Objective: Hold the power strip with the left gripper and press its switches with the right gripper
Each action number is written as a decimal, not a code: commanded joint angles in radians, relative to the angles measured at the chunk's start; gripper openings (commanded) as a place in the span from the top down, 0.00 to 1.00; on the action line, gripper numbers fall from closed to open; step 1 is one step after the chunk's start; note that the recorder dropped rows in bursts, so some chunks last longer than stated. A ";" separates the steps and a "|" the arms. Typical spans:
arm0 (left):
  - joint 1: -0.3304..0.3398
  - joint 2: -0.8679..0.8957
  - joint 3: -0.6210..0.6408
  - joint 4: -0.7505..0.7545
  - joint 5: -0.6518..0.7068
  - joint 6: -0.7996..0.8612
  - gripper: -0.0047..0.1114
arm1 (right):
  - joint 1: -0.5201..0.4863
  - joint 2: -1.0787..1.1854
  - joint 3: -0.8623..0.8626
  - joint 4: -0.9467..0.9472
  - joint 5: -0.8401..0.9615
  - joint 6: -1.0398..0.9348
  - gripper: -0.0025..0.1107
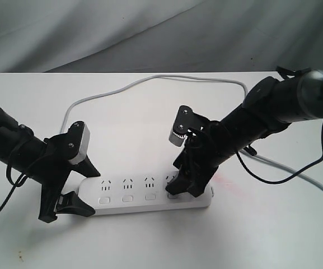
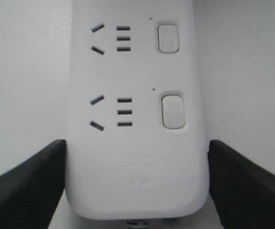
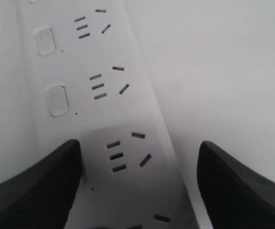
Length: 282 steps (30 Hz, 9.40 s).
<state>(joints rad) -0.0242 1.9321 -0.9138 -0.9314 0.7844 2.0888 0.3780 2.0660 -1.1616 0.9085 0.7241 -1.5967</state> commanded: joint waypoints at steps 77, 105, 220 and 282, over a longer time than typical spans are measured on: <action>-0.003 -0.001 -0.005 -0.001 0.000 0.005 0.59 | -0.155 0.000 0.078 0.047 0.050 -0.234 0.42; -0.003 -0.001 -0.005 -0.001 0.000 0.005 0.59 | -0.155 -0.046 0.124 0.262 0.090 -0.338 0.42; -0.003 -0.001 -0.005 -0.001 0.000 0.005 0.59 | -0.495 -1.382 0.470 -0.111 -0.570 1.178 0.98; -0.003 -0.001 -0.005 0.000 0.000 0.005 0.59 | -0.509 -2.066 1.162 -0.876 -0.374 1.572 0.98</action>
<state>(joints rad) -0.0242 1.9321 -0.9138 -0.9296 0.7833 2.0888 -0.1213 0.0055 -0.0034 0.0425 0.3673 -0.0103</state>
